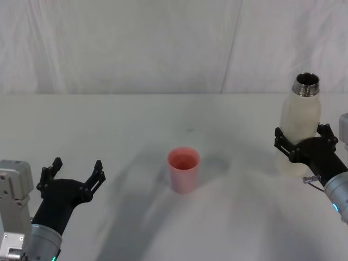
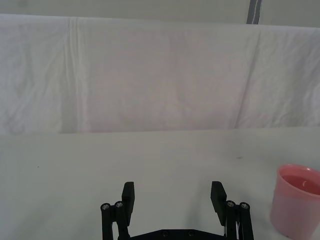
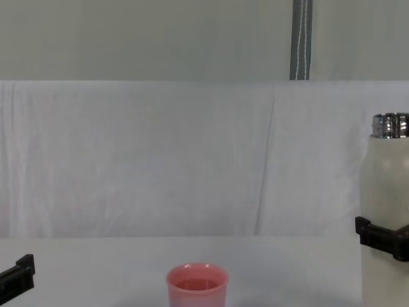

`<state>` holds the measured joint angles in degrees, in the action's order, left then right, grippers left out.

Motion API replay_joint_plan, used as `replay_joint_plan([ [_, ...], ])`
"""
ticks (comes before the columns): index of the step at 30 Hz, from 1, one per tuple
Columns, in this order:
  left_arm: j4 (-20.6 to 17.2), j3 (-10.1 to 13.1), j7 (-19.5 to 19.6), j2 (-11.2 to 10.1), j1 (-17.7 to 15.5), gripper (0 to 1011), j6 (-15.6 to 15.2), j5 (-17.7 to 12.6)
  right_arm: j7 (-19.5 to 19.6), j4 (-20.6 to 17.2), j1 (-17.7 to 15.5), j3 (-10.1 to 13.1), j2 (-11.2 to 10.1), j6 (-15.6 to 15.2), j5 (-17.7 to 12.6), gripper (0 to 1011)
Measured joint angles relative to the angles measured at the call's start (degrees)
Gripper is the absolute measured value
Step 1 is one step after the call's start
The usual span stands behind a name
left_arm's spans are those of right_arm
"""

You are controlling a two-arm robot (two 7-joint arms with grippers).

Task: Grasp the thermos with one hand and pour water into the cup lid.

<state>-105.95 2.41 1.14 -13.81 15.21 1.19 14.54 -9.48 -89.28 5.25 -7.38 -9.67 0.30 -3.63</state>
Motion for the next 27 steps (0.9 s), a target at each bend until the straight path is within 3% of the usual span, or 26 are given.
replay_joint_plan([
  [10, 0.0, 0.0, 0.0, 0.0, 0.0, 1001, 0.0, 0.0, 0.0, -2.0, -0.4, -1.5, -1.3, -0.6, 2.8, 950],
  [27, 0.0, 0.0, 0.0, 0.0, 0.0, 1001, 0.0, 0.0, 1.2, -2.1, 1.6, -5.7, -4.1, 0.2, 13.9, 950],
])
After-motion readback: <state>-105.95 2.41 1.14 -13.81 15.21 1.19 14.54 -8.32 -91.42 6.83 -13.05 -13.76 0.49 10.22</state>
